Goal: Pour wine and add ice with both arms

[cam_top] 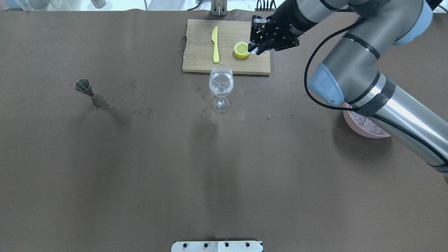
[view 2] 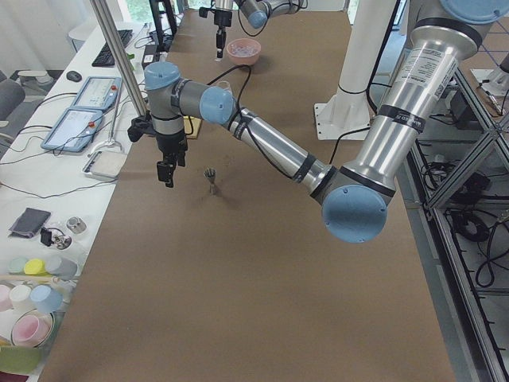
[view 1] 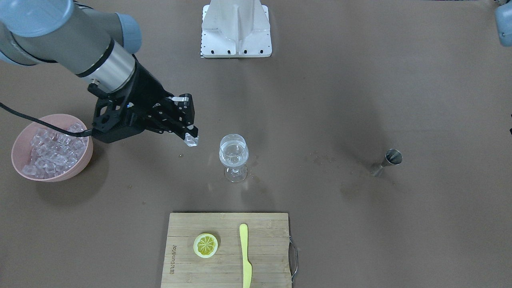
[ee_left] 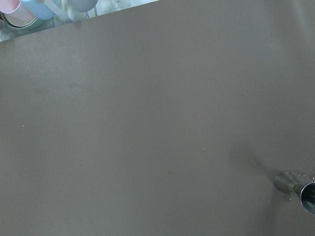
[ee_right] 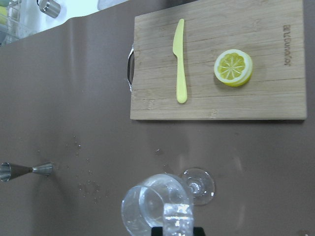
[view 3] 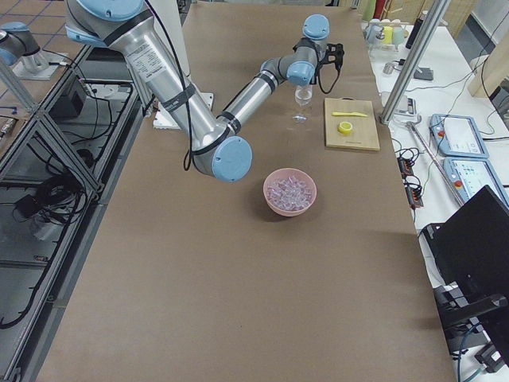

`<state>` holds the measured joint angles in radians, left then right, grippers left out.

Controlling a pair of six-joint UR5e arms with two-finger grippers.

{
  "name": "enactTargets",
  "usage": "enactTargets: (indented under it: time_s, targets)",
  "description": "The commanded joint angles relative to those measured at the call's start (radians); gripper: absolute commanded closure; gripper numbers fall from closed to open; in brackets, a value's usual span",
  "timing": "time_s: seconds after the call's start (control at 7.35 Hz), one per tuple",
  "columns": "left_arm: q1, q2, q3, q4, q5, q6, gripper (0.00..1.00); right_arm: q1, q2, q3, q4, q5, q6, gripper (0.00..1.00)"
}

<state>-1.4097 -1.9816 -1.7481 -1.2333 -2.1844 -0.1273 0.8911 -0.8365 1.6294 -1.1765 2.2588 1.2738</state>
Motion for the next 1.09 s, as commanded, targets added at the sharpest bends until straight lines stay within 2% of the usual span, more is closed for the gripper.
enactTargets:
  time_s: [0.0, 0.95]
  targets:
    - [0.0, 0.0, 0.015, -0.008, 0.0, 0.0, 0.02, -0.104, 0.088, -0.078, 0.049, -0.147, 0.07, 1.0]
    - [-0.002, -0.005, 0.029, -0.008, -0.002, -0.002, 0.02, -0.118, 0.042, -0.066, 0.052, -0.143, 0.075, 1.0]
